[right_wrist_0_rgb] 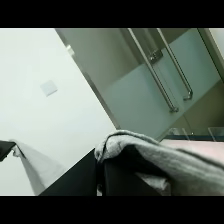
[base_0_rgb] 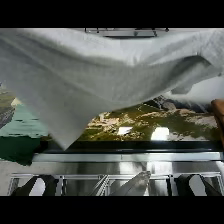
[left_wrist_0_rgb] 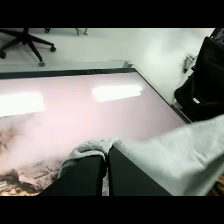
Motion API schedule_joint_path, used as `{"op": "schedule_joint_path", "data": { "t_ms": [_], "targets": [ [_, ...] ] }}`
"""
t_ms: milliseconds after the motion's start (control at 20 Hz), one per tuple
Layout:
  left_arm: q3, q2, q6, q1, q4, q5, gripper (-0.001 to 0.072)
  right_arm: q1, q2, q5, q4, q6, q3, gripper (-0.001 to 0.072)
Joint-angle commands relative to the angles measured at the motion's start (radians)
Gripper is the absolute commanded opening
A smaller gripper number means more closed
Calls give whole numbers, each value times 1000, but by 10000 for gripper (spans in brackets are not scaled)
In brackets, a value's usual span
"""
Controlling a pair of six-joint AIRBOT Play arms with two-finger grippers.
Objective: Fold the shirts.
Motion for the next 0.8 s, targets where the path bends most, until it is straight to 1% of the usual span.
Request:
{"op": "schedule_joint_path", "data": {
  "t_ms": [0,100,150,250,400,600,650,700,750],
  "targets": [
    [94,-77,-5,23,5,26,22,0,51,-107,-71,-30,1,15],
    [93,-198,23,-8,7,34,22,87,11,-237,-325,-22,-6,15],
    [93,-275,40,-42,20,48,21,164,-25,-295,-438,-7,-20,15],
    [93,-441,70,-132,89,82,22,336,-127,-396,-569,-3,-62,15],
    [93,-713,77,-264,188,80,21,520,-356,-548,-684,-3,-79,15],
    [94,-1089,139,-380,185,73,24,585,-683,-709,-681,-3,-79,15],
    [94,-1164,155,-393,180,60,92,584,-755,-740,-671,-3,-77,15],
    [94,-1216,165,-394,178,42,277,579,-815,-755,-658,-3,-71,18],
    [94,-1247,167,-389,179,20,295,565,-855,-743,-654,-3,-62,122]
  ]
}}
